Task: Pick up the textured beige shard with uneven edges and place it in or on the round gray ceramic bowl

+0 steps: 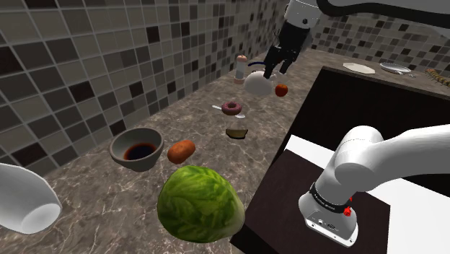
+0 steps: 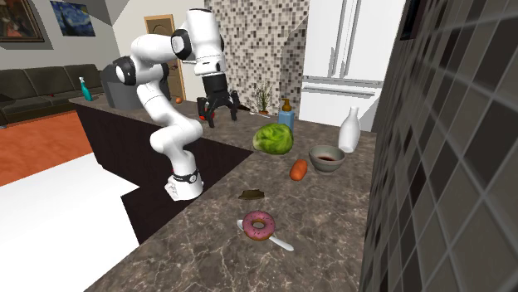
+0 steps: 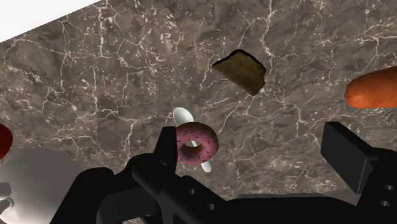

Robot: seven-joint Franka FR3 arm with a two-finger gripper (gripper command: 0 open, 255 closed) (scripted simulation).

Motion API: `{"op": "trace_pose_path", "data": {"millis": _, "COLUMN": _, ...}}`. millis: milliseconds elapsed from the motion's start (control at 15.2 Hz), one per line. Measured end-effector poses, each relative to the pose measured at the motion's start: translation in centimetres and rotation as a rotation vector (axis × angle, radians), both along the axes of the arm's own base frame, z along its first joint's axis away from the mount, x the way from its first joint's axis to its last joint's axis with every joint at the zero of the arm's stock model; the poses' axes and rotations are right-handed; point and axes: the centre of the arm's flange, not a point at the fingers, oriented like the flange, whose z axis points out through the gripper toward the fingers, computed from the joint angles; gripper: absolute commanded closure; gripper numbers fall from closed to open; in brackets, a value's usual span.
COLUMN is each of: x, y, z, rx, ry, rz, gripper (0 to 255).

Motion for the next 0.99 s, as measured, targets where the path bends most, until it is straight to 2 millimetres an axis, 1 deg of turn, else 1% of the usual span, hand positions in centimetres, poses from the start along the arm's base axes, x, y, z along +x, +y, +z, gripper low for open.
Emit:
{"op": "trace_pose_path", "data": {"millis": 66, "x": 0.0, "y": 0.0, "z": 0.0, "rx": 0.0, "ry": 0.0, "rz": 0.0, "gripper": 0}}
{"op": "trace_pose_path", "data": {"millis": 198, "x": 1.0, "y": 0.3, "z": -1.2, "rx": -0.007, "ry": 0.017, "rz": 0.04, "gripper": 0}}
{"op": "trace_pose_path", "data": {"millis": 396, "x": 3.1, "y": 0.8, "z": -4.7, "rx": -0.022, "ry": 0.057, "rz": 0.13, "gripper": 0}}
{"op": "trace_pose_path", "data": {"millis": 594, "x": 5.6, "y": 1.2, "z": -7.8, "rx": -0.038, "ry": 0.098, "rz": 0.228, "gripper": 0}}
{"op": "trace_pose_path", "data": {"millis": 660, "x": 6.2, "y": 1.7, "z": -9.0, "rx": -0.044, "ry": 0.113, "rz": 0.261, "gripper": 0}}
{"op": "trace_pose_path", "data": {"millis": 792, "x": 7.7, "y": 1.8, "z": -11.7, "rx": -0.055, "ry": 0.142, "rz": 0.326, "gripper": 0}}
{"op": "trace_pose_path", "data": {"millis": 858, "x": 8.5, "y": 2.2, "z": -12.8, "rx": -0.06, "ry": 0.155, "rz": 0.359, "gripper": 0}}
{"op": "trace_pose_path", "data": {"millis": 990, "x": 9.5, "y": 3.3, "z": -15.0, "rx": -0.071, "ry": 0.184, "rz": 0.426, "gripper": 0}}
